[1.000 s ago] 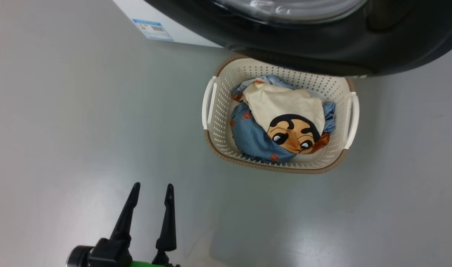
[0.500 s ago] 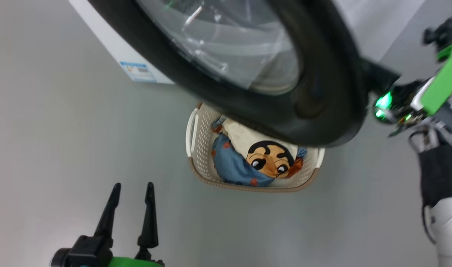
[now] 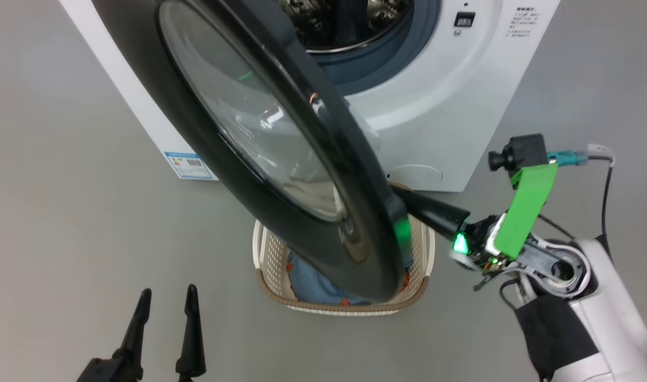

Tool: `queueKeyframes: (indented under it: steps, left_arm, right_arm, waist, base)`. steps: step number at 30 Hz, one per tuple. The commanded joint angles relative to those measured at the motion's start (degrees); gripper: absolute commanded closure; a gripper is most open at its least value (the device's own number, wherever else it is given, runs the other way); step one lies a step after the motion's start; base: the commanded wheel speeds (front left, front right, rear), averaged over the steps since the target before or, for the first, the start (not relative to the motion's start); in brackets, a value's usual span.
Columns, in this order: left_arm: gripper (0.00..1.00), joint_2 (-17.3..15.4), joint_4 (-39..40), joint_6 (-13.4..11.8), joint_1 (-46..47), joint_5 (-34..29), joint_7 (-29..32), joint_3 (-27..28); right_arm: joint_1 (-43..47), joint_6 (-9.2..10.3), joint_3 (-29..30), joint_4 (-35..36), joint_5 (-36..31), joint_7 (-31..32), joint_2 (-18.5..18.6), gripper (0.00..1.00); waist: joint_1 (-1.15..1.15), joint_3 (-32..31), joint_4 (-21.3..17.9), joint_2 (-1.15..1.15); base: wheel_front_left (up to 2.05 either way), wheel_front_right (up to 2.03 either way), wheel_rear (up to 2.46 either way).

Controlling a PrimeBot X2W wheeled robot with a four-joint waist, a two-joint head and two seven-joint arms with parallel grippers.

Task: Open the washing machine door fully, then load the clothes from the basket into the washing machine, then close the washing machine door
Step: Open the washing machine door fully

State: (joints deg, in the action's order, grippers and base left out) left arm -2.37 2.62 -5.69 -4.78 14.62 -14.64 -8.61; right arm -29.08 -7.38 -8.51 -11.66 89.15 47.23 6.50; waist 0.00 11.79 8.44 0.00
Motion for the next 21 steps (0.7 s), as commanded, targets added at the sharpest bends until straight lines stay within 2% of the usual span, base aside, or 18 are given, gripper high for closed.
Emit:
queueKeyframes:
  steps: [1,8,21]
  left_arm:
    - [0.0,-0.5,1.0,0.3,0.2,0.5,-0.4,2.1]
    - [0.0,-0.5,0.4,1.5,-1.1,1.2,-0.4,2.9]
    - [0.0,-0.5,-0.3,3.7,-3.0,1.6,-0.4,3.4]
  right_arm:
    - [0.6,-0.11,-1.8,2.3,-0.5,-0.2,-1.5,1.0]
    - [4.0,-0.11,-6.8,3.2,-1.0,-4.5,-3.1,1.0]
    - [6.6,-0.11,-17.1,2.0,1.5,-14.1,-3.6,1.0]
  waist:
    - [0.0,-1.8,0.0,0.0]
    - [0.0,-4.8,2.5,0.0]
    - [0.0,-8.9,7.8,0.0]
  base:
    - [0.0,0.0,0.0]
    - [0.0,0.0,0.0]
    - [0.0,0.0,0.0]
